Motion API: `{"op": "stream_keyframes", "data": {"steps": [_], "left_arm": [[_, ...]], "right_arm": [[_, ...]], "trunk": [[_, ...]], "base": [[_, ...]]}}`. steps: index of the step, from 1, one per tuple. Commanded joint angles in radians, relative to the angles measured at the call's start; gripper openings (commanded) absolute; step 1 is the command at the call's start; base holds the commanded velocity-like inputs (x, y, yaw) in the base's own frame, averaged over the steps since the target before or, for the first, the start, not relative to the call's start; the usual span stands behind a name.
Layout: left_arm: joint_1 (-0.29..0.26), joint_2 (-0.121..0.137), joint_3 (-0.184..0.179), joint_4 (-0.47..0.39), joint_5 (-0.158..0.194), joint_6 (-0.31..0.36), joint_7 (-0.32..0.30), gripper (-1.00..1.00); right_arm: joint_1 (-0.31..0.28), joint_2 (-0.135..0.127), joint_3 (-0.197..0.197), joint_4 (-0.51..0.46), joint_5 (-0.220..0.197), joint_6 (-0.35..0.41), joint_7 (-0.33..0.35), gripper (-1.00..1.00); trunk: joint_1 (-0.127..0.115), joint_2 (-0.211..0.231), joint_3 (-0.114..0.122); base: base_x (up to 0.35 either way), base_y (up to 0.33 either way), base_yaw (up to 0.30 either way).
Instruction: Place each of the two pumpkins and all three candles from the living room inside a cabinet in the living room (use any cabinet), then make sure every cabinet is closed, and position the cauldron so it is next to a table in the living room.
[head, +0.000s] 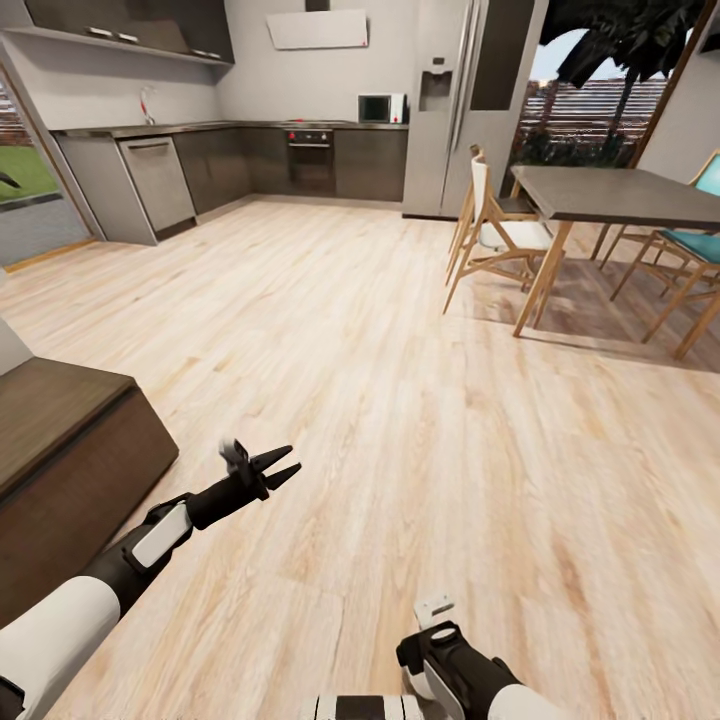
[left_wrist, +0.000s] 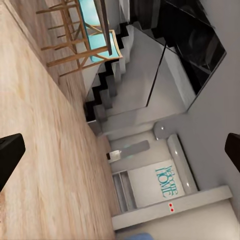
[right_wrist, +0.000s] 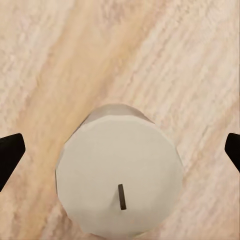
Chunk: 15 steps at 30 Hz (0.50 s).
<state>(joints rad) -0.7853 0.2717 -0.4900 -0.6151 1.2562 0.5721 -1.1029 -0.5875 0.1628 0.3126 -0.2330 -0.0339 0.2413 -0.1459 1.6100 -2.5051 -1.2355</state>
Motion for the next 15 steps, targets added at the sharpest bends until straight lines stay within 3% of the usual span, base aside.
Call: {"op": "stream_keyframes", "data": {"steps": [1, 15], "left_arm": [[0.000, 0.000, 0.000, 0.000, 0.000, 0.000, 0.000, 1.00], [0.000, 0.000, 0.000, 0.000, 0.000, 0.000, 0.000, 1.00]], "right_arm": [[0.000, -0.001, 0.000, -0.001, -0.001, 0.000, 0.000, 1.00], [0.000, -0.007, -0.005, -0.004, -0.003, -0.003, -0.001, 1.00]], "trunk": [[0.000, 0.000, -0.004], [0.007, -0.004, -0.058]], "base": [[0.000, 0.000, 0.000], [0.000, 0.000, 0.000]]}}
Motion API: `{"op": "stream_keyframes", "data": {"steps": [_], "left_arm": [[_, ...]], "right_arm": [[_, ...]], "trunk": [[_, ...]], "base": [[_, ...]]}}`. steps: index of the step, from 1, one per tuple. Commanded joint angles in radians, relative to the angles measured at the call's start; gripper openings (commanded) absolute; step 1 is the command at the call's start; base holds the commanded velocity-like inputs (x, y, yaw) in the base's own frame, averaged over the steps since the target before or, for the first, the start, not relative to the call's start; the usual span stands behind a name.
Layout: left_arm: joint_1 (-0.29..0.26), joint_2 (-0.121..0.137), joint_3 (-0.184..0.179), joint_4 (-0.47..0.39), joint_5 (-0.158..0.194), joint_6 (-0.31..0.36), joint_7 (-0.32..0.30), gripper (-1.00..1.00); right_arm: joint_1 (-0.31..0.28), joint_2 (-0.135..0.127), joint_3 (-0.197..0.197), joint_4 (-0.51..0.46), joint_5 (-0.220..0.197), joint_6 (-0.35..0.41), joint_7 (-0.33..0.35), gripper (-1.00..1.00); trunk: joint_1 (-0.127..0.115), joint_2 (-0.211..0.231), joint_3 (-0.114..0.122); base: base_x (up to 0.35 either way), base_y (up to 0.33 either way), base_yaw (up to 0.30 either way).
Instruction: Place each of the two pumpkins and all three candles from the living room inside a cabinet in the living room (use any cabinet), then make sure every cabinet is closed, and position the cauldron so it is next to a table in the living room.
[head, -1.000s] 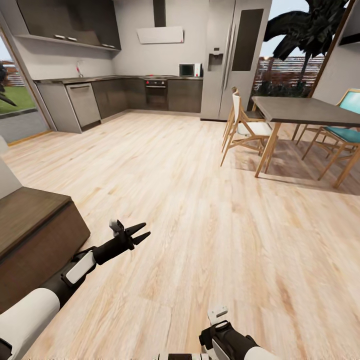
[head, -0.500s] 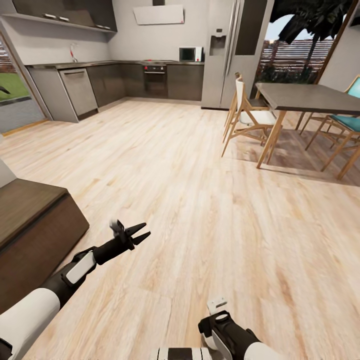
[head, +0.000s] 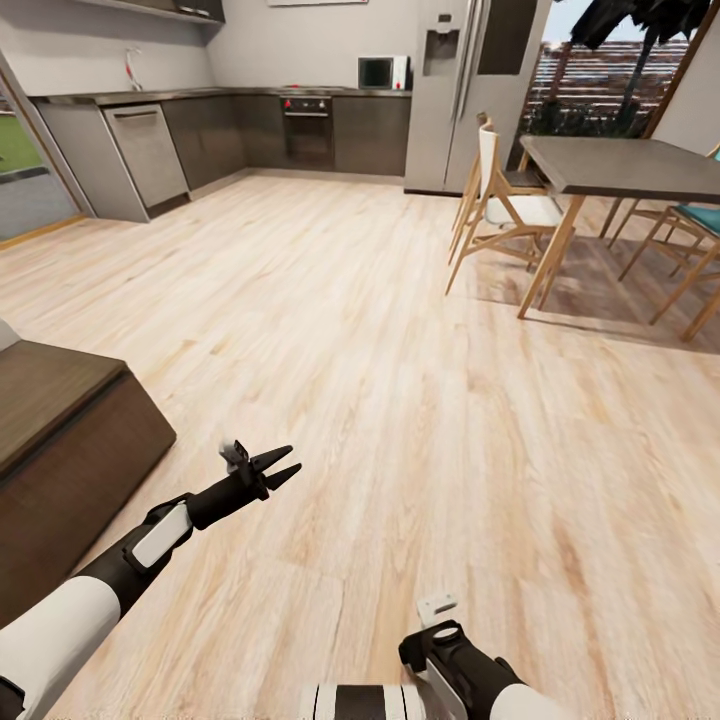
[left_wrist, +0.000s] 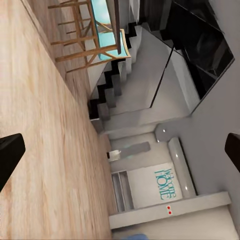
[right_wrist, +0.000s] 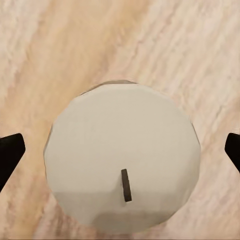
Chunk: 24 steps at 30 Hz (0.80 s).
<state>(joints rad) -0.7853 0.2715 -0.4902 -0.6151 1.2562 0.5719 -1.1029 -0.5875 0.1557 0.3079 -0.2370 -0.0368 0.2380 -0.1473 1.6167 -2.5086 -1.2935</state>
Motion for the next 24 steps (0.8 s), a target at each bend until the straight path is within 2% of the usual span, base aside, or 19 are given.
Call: {"op": "stream_keyframes", "data": {"steps": [1, 13, 22, 24], "left_arm": [[0.000, 0.000, 0.000, 0.000, 0.000, 0.000, 0.000, 1.00], [0.000, -0.001, -0.001, 0.000, 0.000, 0.000, 0.000, 1.00], [0.000, 0.000, 0.001, 0.000, 0.000, 0.000, 0.000, 1.00], [0.011, 0.011, 0.012, 0.012, 0.012, -0.007, -0.010, 1.00]], "right_arm": [[0.000, -0.002, 0.000, -0.001, 0.000, 0.000, 0.000, 1.00], [0.000, -0.002, 0.001, -0.002, 0.001, 0.000, 0.001, 1.00], [0.000, -0.001, 0.004, -0.009, 0.003, 0.000, 0.001, 1.00], [-0.012, 0.000, 0.003, -0.010, 0.003, 0.004, 0.001, 1.00]], "trunk": [[0.000, 0.000, -0.004], [0.006, -0.003, -0.050], [0.006, -0.003, -0.050], [0.006, -0.003, -0.050]], "base": [[0.000, 0.000, 0.000], [0.000, 0.000, 0.000], [0.000, 0.000, 0.000], [0.000, 0.000, 0.000]]}}
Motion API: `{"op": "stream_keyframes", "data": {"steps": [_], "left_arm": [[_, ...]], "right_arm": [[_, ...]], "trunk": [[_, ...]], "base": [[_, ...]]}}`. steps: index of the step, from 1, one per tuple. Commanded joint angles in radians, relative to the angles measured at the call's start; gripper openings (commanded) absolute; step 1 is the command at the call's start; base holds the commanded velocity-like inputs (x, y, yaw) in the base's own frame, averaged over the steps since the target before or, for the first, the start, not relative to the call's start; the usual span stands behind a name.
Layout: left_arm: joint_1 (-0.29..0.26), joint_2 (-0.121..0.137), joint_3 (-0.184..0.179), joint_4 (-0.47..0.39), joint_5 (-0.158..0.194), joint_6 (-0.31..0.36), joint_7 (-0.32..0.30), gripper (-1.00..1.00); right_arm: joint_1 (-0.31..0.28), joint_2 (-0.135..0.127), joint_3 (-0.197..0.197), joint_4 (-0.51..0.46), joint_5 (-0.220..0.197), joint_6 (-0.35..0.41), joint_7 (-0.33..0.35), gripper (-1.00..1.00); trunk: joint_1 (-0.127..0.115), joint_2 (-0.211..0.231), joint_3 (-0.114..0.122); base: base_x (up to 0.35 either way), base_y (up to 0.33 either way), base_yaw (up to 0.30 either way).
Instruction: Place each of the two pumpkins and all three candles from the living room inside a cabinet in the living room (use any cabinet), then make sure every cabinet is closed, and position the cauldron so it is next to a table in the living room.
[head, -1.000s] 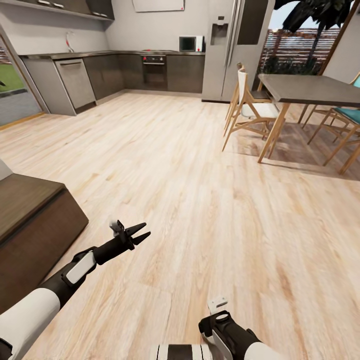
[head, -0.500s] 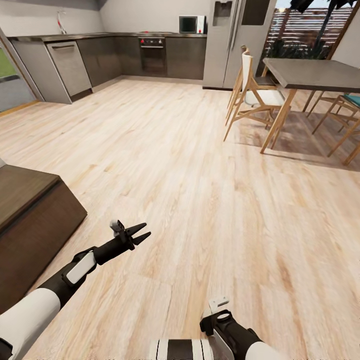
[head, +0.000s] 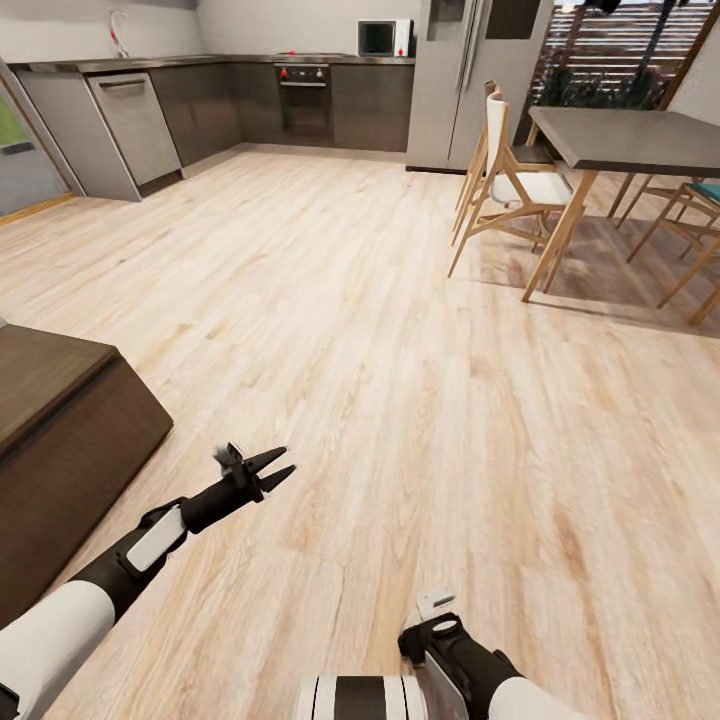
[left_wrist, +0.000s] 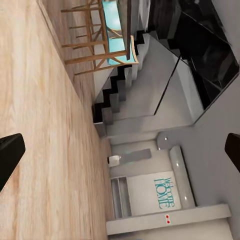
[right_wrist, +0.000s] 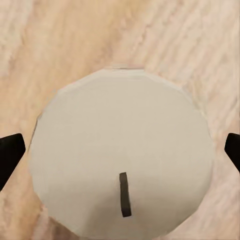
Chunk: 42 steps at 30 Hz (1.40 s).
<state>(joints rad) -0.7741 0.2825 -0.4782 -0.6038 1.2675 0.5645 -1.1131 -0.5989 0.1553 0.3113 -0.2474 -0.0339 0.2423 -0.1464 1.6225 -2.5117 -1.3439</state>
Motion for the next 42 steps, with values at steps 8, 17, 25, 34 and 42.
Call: {"op": "stream_keyframes", "data": {"steps": [8, 17, 25, 34, 42], "left_arm": [[0.019, 0.008, 0.046, 0.024, 0.040, 0.000, -0.002, 1.00], [0.019, 0.007, 0.093, 0.033, 0.065, 0.000, -0.004, 1.00], [0.019, 0.007, 0.093, 0.033, 0.064, 0.000, -0.003, 1.00], [0.019, 0.007, 0.093, 0.033, 0.064, 0.000, -0.003, 1.00], [0.019, 0.007, 0.093, 0.033, 0.065, 0.000, -0.004, 1.00]], "right_arm": [[-0.002, 0.000, 0.001, -0.003, 0.005, 0.000, -0.001, 1.00], [-0.002, 0.000, 0.001, -0.001, 0.004, -0.001, -0.001, 1.00], [-0.002, 0.000, 0.001, -0.001, 0.002, -0.001, -0.001, 1.00], [-0.002, 0.000, 0.000, -0.001, 0.002, -0.001, -0.001, 1.00], [-0.002, 0.000, 0.000, -0.003, 0.002, -0.007, 0.000, 1.00]], "trunk": [[0.000, 0.000, 0.000], [0.000, 0.000, 0.000], [0.001, -0.001, -0.012], [0.003, -0.001, -0.023], [0.003, -0.001, -0.023]], "base": [[0.000, 0.000, 0.000], [0.000, 0.000, 0.000], [0.000, 0.000, 0.000], [0.000, 0.000, 0.000], [0.000, 0.000, 0.000]]}}
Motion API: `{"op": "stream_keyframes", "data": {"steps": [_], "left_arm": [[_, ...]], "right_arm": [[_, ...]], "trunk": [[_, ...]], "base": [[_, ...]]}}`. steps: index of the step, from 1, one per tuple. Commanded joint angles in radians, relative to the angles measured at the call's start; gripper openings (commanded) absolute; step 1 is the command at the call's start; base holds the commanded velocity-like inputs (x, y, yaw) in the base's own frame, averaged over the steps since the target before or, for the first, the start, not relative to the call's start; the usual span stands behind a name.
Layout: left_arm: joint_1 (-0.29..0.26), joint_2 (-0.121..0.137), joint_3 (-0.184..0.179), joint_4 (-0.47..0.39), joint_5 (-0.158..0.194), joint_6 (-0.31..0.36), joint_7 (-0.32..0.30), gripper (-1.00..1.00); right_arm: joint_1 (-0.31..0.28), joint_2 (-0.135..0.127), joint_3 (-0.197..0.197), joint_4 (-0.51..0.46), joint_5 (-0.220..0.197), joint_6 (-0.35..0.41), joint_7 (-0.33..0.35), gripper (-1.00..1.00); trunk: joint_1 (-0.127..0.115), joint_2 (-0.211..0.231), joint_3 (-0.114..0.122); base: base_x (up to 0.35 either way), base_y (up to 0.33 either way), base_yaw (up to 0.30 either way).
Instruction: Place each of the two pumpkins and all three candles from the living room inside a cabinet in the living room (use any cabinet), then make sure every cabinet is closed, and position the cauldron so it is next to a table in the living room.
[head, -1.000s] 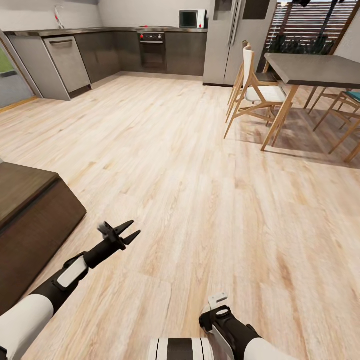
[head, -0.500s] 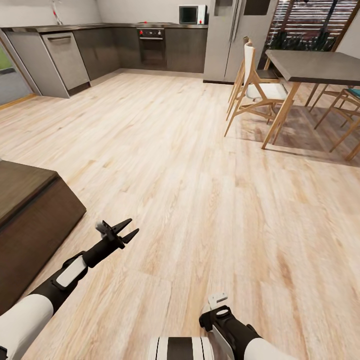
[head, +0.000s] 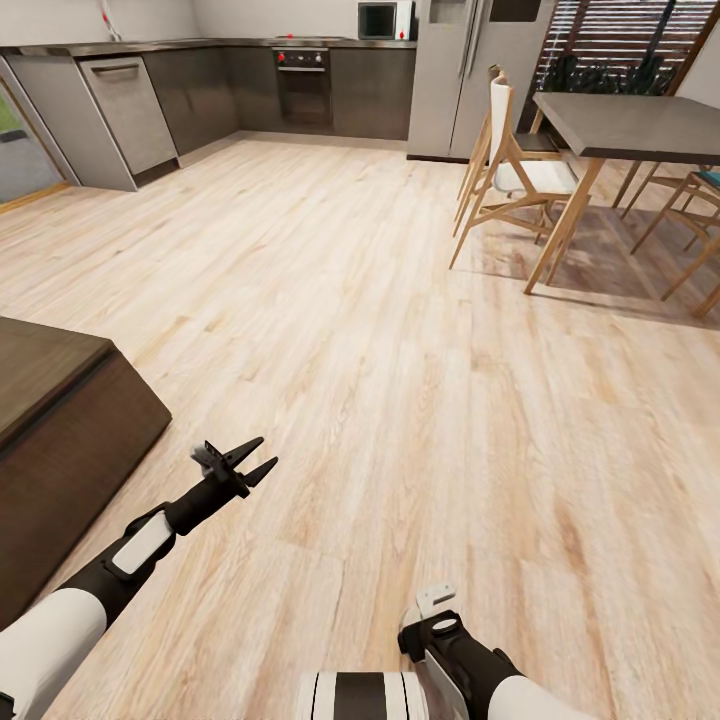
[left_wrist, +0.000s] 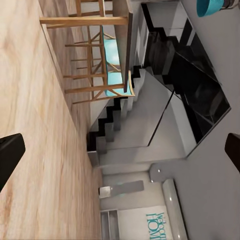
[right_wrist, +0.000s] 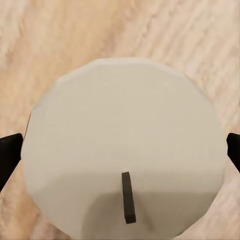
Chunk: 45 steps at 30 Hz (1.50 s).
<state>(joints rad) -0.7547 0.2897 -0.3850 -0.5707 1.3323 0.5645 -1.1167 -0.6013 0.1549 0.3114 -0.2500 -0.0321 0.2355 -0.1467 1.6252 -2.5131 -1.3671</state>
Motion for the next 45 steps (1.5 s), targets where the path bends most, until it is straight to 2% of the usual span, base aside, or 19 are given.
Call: {"op": "stream_keyframes", "data": {"steps": [1, 4, 7, 15, 16, 30, 45], "left_arm": [[0.000, 0.000, 0.000, 0.000, 0.000, 0.000, 0.000, 1.00], [0.000, 0.000, 0.000, 0.000, -0.001, 0.000, 0.000, 1.00], [0.000, -0.001, 0.000, 0.000, -0.001, 0.000, 0.000, 1.00], [0.000, 0.000, 0.000, 0.000, -0.001, 0.000, 0.001, 1.00], [0.000, 0.000, 0.000, 0.000, -0.001, 0.000, 0.001, 1.00], [0.000, 0.000, 0.000, 0.000, -0.001, 0.000, 0.001, 1.00], [0.000, -0.001, 0.000, 0.000, -0.001, 0.000, 0.001, 1.00]], "right_arm": [[0.000, 0.000, 0.000, 0.000, 0.000, -0.001, 0.001, 1.00], [0.000, 0.000, 0.000, 0.000, 0.000, -0.001, 0.004, 1.00], [0.000, 0.000, 0.000, 0.000, 0.000, 0.000, 0.004, 1.00], [0.000, 0.000, -0.001, 0.000, -0.002, 0.002, 0.005, 1.00], [0.000, 0.000, -0.001, 0.000, -0.002, 0.002, 0.005, -1.00], [0.000, 0.000, -0.003, -0.003, -0.002, 0.006, 0.006, -1.00], [0.000, -0.006, 0.000, -0.142, -0.002, 0.034, 0.004, -1.00]], "trunk": [[0.000, 0.000, 0.000], [0.000, 0.000, 0.000], [0.001, -0.001, -0.012], [0.001, -0.001, -0.012], [0.001, -0.001, -0.012], [0.001, -0.001, -0.012], [0.001, -0.001, -0.012]], "base": [[0.000, 0.000, 0.000], [0.000, 0.000, 0.000], [0.000, 0.000, 0.000], [0.000, 0.000, 0.000], [0.000, 0.000, 0.000], [0.000, 0.000, 0.000], [0.000, 0.000, 0.000]]}}
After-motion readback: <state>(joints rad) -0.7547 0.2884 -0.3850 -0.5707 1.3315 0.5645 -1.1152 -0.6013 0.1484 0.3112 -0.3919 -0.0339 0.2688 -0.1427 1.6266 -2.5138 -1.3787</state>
